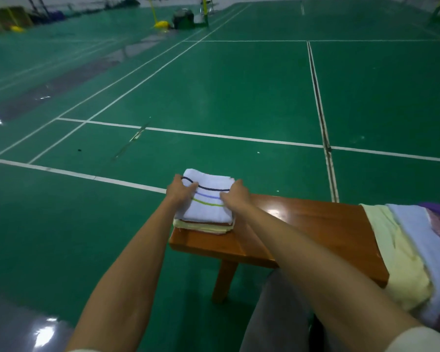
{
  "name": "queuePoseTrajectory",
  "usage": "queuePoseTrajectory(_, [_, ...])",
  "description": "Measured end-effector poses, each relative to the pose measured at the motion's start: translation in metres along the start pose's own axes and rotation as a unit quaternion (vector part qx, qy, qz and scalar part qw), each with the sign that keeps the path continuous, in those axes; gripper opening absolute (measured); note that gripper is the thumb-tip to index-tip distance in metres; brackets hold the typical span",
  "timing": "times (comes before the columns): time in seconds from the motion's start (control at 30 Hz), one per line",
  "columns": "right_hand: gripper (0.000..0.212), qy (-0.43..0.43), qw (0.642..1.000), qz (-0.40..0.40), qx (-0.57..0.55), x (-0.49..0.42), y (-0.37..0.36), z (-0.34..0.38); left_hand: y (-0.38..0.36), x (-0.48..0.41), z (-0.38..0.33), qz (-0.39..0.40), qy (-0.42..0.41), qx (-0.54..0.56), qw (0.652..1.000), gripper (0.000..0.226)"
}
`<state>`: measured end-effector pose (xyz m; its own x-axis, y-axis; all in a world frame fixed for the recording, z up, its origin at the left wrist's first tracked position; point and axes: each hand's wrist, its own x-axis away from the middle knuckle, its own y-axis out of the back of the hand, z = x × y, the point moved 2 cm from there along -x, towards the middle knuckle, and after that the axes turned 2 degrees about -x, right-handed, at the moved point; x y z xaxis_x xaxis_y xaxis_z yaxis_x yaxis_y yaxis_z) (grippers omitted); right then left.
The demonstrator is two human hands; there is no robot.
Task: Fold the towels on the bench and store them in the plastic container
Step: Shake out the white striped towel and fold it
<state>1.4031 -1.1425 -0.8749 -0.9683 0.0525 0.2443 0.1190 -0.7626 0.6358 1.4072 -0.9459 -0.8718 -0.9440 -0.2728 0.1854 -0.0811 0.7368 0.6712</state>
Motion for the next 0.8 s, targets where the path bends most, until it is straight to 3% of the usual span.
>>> queuePoseTrajectory(0.13, [0.066, 0.003, 0.999, 0.007, 0.031, 0.001, -0.011, -0.014, -0.009, 0.005, 0.013, -0.002, -0.06, 0.013, 0.998, 0.035])
queuePoseTrajectory(0.27, [0.051, -0.004, 1.0, -0.021, 0.001, -0.002, -0.005, -0.001, -0.003, 0.002, -0.002, -0.062, -0.108, 0.055, 0.991, 0.032])
queuePoseTrajectory(0.37, [0.051, 0.022, 0.998, -0.042, 0.031, -0.002, 0.0, 0.007, -0.005, -0.003, -0.007, -0.066, -0.091, 0.041, 0.993, 0.039])
queuePoseTrajectory(0.47, [0.059, -0.025, 0.998, -0.012, 0.062, -0.005, -0.007, -0.002, -0.014, -0.006, 0.003, -0.047, -0.007, -0.103, 0.994, 0.064])
queuePoseTrajectory(0.5, [0.064, -0.05, 0.997, -0.005, 0.053, -0.008, -0.011, -0.006, -0.018, -0.008, 0.011, -0.03, 0.035, -0.113, 0.992, 0.08])
queuePoseTrajectory(0.57, [0.083, -0.106, 0.994, 0.031, 0.0, -0.015, -0.018, -0.012, -0.028, -0.01, 0.027, 0.036, 0.113, -0.026, 0.993, 0.115])
queuePoseTrajectory(0.63, [0.119, -0.153, 0.979, 0.091, -0.103, -0.023, -0.029, -0.016, -0.036, -0.013, 0.04, 0.078, 0.149, 0.058, 0.984, 0.141])
queuePoseTrajectory(0.7, [0.141, -0.166, 0.97, 0.105, -0.144, -0.034, -0.043, -0.028, -0.039, -0.017, 0.052, 0.083, 0.163, 0.078, 0.98, 0.148])
queuePoseTrajectory(0.8, [0.148, -0.16, 0.974, 0.091, -0.135, -0.038, -0.05, -0.038, -0.035, -0.012, 0.049, 0.114, 0.184, 0.092, 0.972, 0.139])
